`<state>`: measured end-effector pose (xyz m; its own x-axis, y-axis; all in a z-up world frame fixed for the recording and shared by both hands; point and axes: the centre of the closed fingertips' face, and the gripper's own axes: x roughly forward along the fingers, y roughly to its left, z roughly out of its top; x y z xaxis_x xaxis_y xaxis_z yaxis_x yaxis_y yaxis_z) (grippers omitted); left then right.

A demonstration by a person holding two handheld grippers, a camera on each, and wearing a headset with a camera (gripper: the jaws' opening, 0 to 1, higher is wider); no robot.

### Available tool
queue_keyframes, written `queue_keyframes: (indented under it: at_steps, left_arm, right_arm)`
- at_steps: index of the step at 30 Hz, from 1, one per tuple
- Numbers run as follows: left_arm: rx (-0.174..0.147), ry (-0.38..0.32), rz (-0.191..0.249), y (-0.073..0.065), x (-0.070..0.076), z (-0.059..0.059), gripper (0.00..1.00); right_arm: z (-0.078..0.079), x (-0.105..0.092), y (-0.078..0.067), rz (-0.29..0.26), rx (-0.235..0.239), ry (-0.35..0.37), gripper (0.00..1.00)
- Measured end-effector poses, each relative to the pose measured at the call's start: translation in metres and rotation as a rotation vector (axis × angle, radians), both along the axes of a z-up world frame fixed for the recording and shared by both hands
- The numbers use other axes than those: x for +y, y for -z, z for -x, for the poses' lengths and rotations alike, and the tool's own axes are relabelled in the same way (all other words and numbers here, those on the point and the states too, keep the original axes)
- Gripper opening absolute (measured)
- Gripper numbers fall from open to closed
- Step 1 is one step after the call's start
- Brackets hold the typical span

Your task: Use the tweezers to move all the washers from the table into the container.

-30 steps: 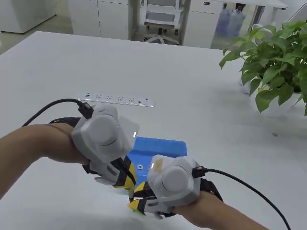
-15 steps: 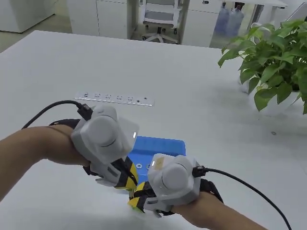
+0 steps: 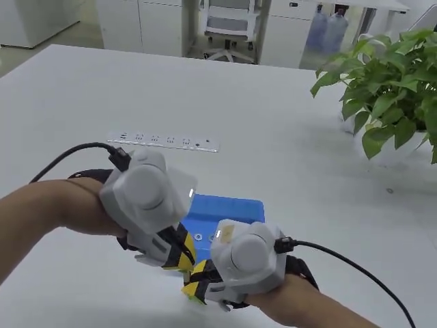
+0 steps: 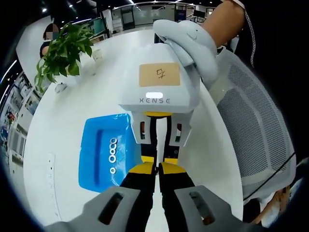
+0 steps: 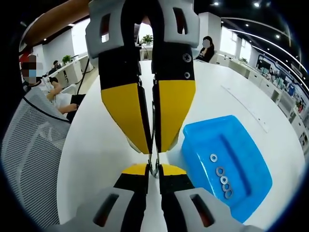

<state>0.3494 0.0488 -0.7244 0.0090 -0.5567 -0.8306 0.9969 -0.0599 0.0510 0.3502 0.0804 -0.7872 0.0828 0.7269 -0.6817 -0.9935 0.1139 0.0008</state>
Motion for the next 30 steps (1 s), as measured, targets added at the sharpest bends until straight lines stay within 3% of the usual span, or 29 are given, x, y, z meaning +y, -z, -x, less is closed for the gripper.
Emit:
queue_keyframes:
  at_steps: [16,30]
  left_arm:
    - [-0.005,-0.002,0.015,-0.025,0.001,0.001,0.06]
    - [-0.036,0.015,0.020,-0.050,-0.004,-0.011,0.06]
  right_arm:
    - [0.000,-0.001,-0.026,0.004,-0.015,-0.015,0.10]
    - [-0.012,-0.006,-0.050,-0.002,-0.035,-0.010,0.10]
